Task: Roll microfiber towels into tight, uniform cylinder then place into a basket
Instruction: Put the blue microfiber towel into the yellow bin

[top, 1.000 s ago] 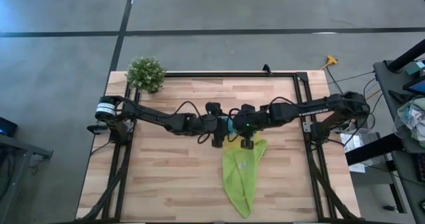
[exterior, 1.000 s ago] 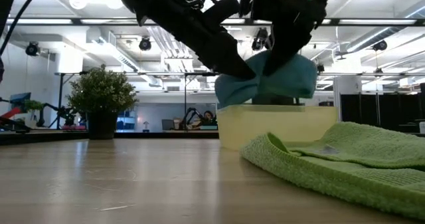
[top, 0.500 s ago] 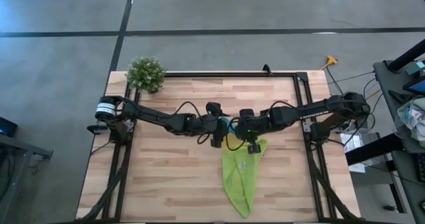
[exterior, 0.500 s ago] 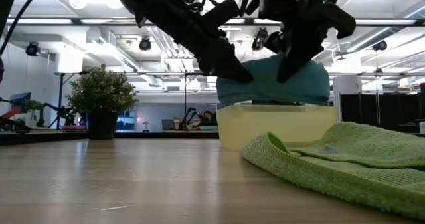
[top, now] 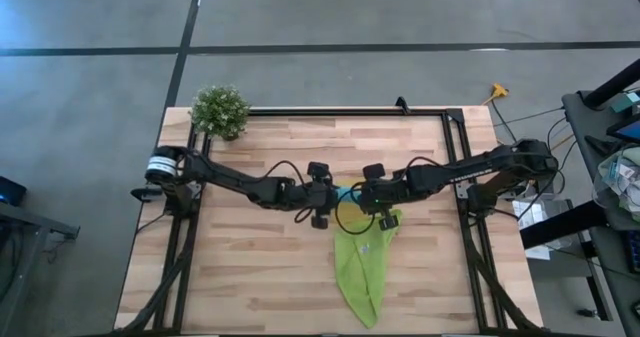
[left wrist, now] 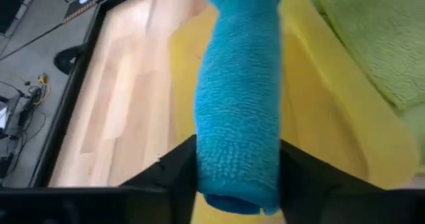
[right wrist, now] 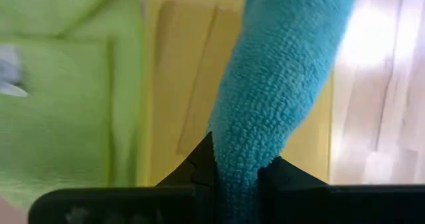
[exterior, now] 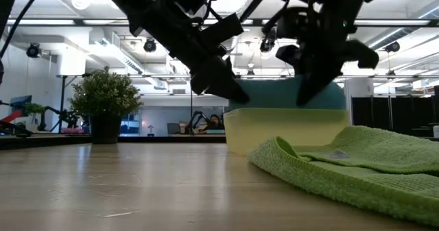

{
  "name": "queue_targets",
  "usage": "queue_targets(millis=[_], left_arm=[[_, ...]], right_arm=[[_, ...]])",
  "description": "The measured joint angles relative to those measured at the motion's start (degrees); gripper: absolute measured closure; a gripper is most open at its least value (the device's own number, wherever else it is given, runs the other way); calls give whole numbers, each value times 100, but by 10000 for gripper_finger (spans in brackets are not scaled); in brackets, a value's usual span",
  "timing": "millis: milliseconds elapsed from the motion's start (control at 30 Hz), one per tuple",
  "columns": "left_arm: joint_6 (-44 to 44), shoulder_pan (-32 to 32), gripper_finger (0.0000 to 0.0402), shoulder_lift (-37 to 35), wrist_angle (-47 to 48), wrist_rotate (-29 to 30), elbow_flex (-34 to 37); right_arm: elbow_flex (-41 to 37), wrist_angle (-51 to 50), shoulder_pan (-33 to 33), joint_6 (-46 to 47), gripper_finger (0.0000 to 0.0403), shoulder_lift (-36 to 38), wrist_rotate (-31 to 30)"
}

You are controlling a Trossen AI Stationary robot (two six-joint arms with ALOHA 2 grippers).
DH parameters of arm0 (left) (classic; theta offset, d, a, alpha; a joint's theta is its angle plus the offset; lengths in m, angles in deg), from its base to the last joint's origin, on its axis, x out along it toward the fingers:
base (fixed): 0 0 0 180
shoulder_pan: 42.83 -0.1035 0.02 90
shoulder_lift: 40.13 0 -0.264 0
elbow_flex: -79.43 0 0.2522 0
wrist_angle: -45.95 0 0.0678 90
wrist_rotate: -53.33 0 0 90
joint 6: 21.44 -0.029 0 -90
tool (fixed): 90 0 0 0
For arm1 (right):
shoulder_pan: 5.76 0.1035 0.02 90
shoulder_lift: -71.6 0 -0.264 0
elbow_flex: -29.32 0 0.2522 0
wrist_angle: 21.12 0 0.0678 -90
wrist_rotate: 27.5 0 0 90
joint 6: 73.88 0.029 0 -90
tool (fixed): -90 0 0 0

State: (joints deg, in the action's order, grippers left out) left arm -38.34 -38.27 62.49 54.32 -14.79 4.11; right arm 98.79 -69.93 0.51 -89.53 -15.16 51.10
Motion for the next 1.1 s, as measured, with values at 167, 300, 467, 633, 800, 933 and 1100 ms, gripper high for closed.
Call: queue_targets(millis=[167,300,467,633,800,933,1100], left_arm=[[14,144,316,107,37,-135,0],[137,254,366,101,178,-349,-2],[313,289,393,59,355,-907,-13],[327,289,382,56,476,-1426,-13],[325,286,380,52,586,-1829,-15],[286,284,379,52,633,-1941,-13],[10,284,377,41,676,-1957,-13]], right_arm=[[-301,391,0,-94,365,0,-40],[-376,483,-5,-106,365,0,190],[-409,523,-89,-124,365,0,1191],[-426,511,-202,-100,365,0,1508],[-425,520,-387,-134,365,0,1947],[-431,520,-581,-138,365,0,2243],[-436,525,-817,-156,365,0,2524]])
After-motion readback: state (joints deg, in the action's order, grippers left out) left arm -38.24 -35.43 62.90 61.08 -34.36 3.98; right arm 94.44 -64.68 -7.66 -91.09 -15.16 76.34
